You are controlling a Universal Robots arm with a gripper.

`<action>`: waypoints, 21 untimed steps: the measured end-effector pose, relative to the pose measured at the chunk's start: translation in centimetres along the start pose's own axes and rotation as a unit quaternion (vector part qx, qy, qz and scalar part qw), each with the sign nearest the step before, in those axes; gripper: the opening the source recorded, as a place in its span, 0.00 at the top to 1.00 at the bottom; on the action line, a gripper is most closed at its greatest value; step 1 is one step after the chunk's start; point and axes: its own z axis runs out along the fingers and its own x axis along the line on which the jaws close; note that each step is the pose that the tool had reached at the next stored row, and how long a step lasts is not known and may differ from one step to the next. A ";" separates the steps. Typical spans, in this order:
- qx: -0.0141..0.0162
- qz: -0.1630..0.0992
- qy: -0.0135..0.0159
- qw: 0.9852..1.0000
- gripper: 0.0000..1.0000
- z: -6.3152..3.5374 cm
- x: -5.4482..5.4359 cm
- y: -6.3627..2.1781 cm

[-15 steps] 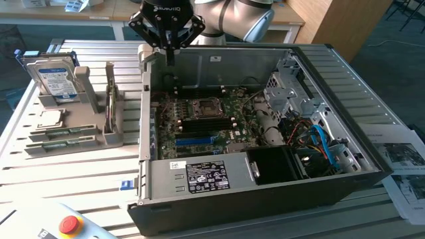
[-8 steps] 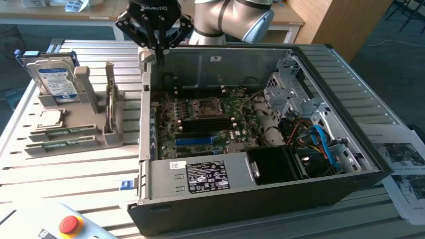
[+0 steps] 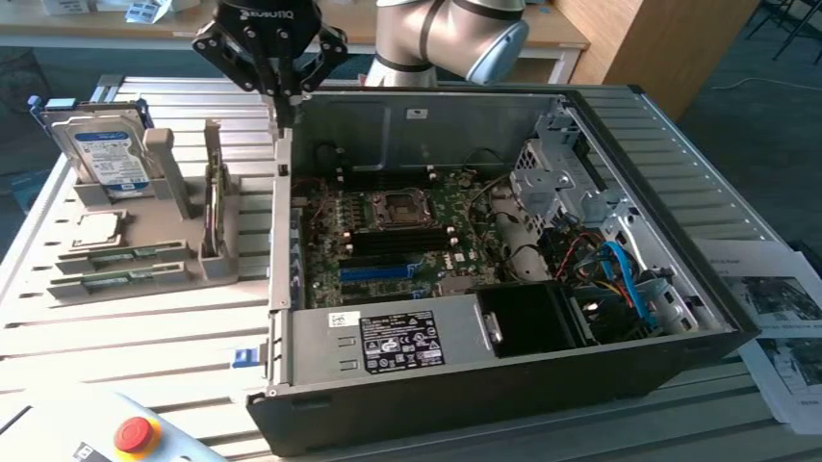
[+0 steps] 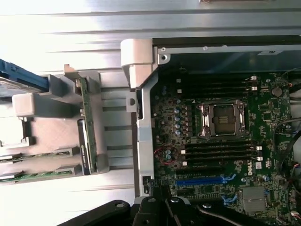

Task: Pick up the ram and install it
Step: 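Reach for the ram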

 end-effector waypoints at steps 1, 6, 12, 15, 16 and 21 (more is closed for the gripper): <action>0.000 0.000 0.000 1.000 0.90 -0.01 0.3 -0.02; 0.000 0.000 -0.001 1.000 0.90 -0.06 1.9 -0.13; 0.000 0.000 -0.001 1.000 0.90 -0.11 3.7 -0.25; 0.000 0.000 -0.001 1.000 0.90 -0.14 4.6 -0.31; 0.000 0.000 -0.002 1.000 0.90 -0.15 4.9 -0.33; 0.000 0.000 -0.002 1.000 0.90 -0.20 6.5 -0.43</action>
